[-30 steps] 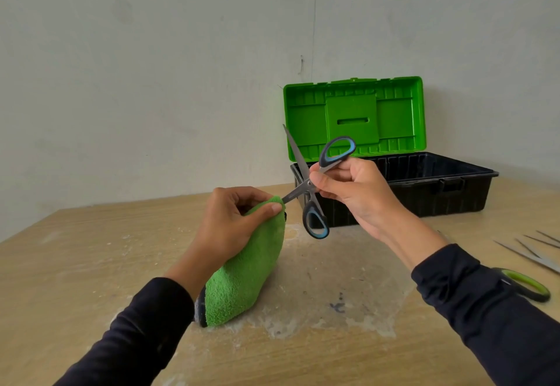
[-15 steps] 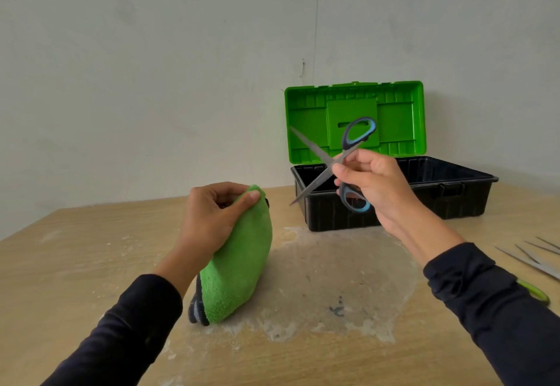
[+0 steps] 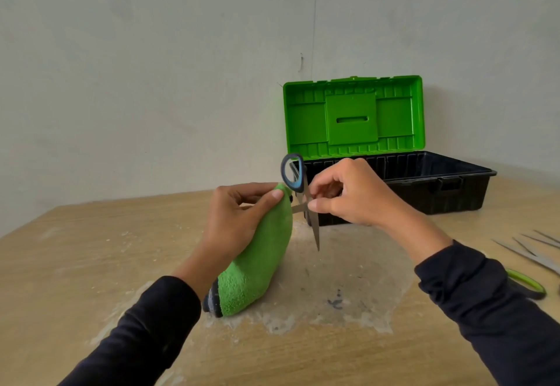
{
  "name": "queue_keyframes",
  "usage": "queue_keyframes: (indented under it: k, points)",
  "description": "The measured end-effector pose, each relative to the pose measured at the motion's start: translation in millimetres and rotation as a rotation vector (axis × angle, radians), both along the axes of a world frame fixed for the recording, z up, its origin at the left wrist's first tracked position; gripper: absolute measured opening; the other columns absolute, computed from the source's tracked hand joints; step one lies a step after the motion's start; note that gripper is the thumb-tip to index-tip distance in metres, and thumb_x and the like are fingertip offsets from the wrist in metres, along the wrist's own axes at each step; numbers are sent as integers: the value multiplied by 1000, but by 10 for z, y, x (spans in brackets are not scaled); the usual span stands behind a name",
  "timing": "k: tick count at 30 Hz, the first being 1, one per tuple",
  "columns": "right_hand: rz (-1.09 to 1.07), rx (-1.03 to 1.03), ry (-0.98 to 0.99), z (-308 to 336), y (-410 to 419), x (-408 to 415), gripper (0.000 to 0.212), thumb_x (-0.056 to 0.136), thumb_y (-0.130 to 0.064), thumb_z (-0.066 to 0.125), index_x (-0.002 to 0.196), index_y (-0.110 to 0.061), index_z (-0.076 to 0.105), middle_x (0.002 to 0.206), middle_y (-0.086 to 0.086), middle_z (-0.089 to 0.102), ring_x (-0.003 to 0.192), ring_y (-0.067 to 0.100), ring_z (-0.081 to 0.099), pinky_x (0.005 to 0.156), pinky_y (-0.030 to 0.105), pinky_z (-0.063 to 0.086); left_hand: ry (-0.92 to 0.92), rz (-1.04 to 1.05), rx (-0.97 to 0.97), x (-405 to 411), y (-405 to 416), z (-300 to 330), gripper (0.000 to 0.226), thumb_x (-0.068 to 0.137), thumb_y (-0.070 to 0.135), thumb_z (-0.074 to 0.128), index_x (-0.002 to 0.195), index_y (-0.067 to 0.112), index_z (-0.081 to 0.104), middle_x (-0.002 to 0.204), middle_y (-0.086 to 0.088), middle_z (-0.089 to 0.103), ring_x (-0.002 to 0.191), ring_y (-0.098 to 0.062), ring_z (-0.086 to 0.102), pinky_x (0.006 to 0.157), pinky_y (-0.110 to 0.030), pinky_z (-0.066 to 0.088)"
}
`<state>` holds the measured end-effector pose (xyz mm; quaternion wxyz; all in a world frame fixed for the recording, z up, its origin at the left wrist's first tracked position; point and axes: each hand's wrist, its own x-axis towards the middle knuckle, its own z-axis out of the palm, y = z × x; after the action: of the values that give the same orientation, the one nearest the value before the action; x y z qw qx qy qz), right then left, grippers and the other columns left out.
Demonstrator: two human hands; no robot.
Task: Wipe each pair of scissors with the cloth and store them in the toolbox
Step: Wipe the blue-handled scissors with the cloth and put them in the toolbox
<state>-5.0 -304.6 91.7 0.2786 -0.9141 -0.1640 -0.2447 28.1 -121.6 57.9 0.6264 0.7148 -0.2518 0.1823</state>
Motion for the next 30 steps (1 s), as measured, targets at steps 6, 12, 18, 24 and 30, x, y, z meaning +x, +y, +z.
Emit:
queue_keyframes:
  k: [6, 12, 18, 24, 30]
  points:
    - [81, 16, -48, 15, 10, -24, 10, 73, -14, 75, 68, -20, 69, 65, -12, 65, 62, 2, 60, 62, 18, 51, -72, -58, 181, -47, -78, -57, 13, 84, 16, 63, 91, 17, 74, 91, 7, 73, 84, -1, 66, 76, -16, 51]
    - [71, -3, -74, -9, 92, -28, 6, 73, -13, 75, 71, -17, 71, 67, -8, 67, 63, 5, 63, 63, 22, 54, -85, -68, 238, -36, -29, -41, 15, 75, 14, 73, 89, 17, 73, 89, 3, 74, 85, -8, 68, 81, -23, 53]
    - [89, 55, -85, -12, 89, -31, 5, 73, -10, 76, 73, -14, 73, 65, -10, 65, 61, 5, 62, 62, 20, 54, -215, 50, 356, -59, -79, -40, 11, 79, 20, 69, 90, 18, 72, 86, 9, 72, 80, -1, 65, 74, -14, 50]
    - [70, 102, -69, 44, -80, -13, 13, 75, -12, 74, 68, -21, 67, 64, -6, 65, 59, 7, 61, 60, 22, 52, -203, 100, 376, 3, 6, -35, 9, 81, 22, 68, 87, 20, 73, 80, 8, 72, 75, -2, 64, 68, -16, 50]
    - [95, 54, -54, -44, 77, 15, 8, 74, -11, 75, 72, -17, 70, 68, -8, 66, 64, 7, 62, 64, 24, 54, -200, 59, 331, -58, -61, -43, 10, 76, 21, 72, 86, 20, 73, 82, 12, 71, 77, 2, 65, 69, -8, 47]
